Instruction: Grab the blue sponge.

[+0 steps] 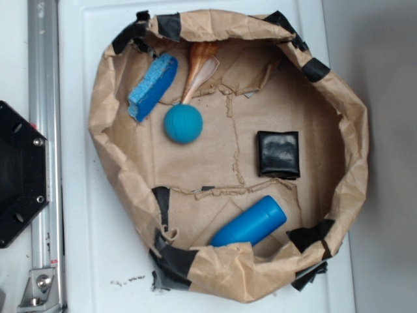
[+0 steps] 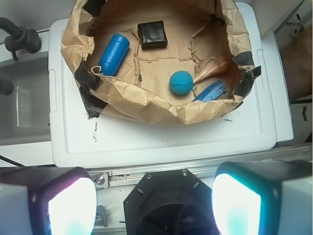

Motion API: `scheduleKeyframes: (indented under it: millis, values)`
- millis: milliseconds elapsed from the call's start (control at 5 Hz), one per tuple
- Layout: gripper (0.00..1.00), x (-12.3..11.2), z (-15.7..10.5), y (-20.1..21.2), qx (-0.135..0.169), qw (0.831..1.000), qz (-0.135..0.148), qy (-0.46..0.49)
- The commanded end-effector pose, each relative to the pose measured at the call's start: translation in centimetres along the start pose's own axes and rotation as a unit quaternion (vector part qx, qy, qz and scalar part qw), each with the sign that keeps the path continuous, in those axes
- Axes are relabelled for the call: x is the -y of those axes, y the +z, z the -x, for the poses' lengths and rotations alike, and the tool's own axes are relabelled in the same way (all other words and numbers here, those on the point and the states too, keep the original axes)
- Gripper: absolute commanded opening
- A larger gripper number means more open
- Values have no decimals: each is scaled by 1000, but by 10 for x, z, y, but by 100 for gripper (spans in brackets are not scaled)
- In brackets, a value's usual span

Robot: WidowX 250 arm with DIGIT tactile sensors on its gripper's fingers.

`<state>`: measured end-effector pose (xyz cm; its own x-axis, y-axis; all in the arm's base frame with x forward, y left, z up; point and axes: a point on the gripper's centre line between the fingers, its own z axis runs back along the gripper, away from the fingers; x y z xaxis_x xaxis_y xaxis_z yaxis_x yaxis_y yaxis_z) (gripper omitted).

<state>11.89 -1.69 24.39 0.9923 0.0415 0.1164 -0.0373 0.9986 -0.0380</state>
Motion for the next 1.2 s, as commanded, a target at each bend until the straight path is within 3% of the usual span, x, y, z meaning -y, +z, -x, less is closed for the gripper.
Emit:
scheduleKeyframes:
  millis: [0,400,600,800,1000]
  values:
    - [100,0,0,0,0,1000,0,0]
    - [100,-40,-83,-61,8,983,-96,156]
    - [100,-48,-126,-100,-10,974,-117,195]
    - [100,-55,-117,-133,-46,969,-152,189]
    - [100,-64,-102,-154,-65,971,-155,169]
